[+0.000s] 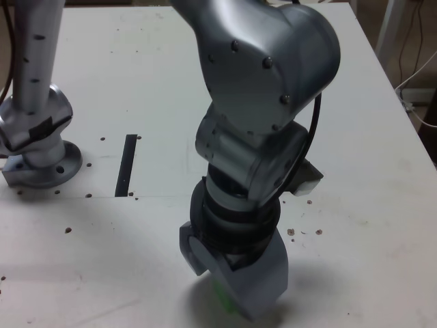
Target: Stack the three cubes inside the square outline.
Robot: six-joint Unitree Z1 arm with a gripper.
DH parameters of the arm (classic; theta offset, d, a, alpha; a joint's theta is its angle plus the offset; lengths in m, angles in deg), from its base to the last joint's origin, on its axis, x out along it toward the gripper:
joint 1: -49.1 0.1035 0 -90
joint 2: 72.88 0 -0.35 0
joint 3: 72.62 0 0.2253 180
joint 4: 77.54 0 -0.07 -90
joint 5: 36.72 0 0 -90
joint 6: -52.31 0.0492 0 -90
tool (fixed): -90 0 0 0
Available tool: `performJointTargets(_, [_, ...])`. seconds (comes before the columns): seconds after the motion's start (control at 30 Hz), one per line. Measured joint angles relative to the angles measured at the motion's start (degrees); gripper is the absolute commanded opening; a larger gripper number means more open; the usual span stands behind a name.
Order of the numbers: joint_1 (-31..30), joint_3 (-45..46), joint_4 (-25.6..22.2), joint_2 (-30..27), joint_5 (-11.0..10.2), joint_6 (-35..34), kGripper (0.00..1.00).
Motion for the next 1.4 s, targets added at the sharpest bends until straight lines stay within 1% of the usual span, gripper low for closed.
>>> performJointTargets(0.07, [-0.2, 0.0, 0.1, 0.1, 0.0, -0.2, 0.29])
performJointTargets(0.13, [-0.5, -0.1, 0.2, 0.1, 0.0, -0.3, 0.22])
performJointTargets(0.2, [-0.7, -0.2, 0.3, 0.1, 0.0, -0.4, 0.19])
performJointTargets(0.87, [-0.8, -0.9, -0.6, 0.1, 0.4, -0.9, 0.19])
performJointTargets(1.03, [-0.8, -2.6, -4.2, -0.6, -0.1, -1.5, 0.19])
performJointTargets(1.13, [-0.4, -5.7, -8.5, -2.1, -0.7, -2.0, 0.19])
performJointTargets(1.23, [0.5, -7.1, -10.5, -3.0, -0.7, -2.3, 0.19])
performJointTargets(1.4, [5.1, -12.8, -17.1, -4.1, -0.5, -3.3, 0.19])
